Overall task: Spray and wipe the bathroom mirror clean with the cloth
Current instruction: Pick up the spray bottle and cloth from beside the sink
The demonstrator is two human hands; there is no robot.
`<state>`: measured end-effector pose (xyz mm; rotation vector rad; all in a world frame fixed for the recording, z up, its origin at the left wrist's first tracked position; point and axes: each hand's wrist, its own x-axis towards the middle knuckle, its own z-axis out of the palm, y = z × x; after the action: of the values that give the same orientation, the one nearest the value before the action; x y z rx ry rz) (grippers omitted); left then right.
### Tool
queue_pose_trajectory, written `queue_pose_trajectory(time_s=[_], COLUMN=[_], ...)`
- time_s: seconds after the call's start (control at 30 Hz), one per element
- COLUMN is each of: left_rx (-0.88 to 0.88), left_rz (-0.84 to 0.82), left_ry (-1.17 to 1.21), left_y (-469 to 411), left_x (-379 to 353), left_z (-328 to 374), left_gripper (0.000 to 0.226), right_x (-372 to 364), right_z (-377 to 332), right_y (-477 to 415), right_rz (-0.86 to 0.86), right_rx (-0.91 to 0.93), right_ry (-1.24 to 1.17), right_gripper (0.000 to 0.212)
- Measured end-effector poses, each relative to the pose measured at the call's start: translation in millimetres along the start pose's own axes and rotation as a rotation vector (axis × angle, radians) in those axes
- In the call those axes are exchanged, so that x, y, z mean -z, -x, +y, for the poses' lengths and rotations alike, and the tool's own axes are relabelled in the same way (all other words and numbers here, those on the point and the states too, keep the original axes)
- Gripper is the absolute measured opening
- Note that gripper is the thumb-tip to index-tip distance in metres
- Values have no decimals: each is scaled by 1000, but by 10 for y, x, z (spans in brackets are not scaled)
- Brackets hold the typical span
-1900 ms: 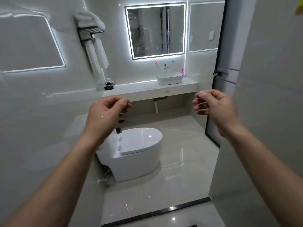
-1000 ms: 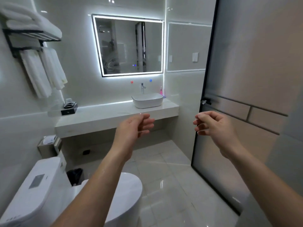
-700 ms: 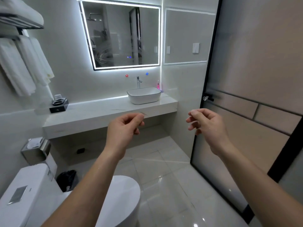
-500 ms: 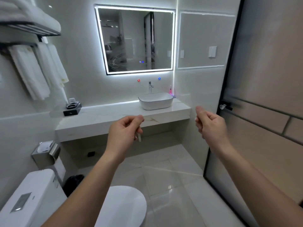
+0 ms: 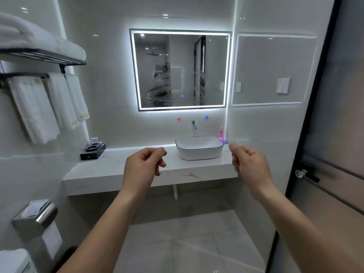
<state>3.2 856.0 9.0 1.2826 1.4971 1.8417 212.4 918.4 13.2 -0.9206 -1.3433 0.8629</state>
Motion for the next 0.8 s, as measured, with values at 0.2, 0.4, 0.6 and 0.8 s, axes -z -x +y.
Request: queue_pose_trajectory(time_s=[0.2, 0.4, 0.6, 0.8], left_rx=[20, 19, -21, -11], left_rz=[-60, -71, -53, -81], left_ry=[32, 58, 91, 91], left_y=[-627, -1501, -2694, -3515], left_x=[-576, -870, -1058, -1265], left_z=[-389, -887, -1237, -1581], left_gripper=[20, 18, 20, 21], right_x=[22, -283, -818, -1208], right_z=[373, 820, 1118, 1567], right_y=[-675, -1523, -2487, -3179], right_rz=[8, 20, 15, 46], right_rx=[-31, -33, -50, -90], right_ry=[-32, -19, 9, 28], right_gripper=[43, 45, 45, 44])
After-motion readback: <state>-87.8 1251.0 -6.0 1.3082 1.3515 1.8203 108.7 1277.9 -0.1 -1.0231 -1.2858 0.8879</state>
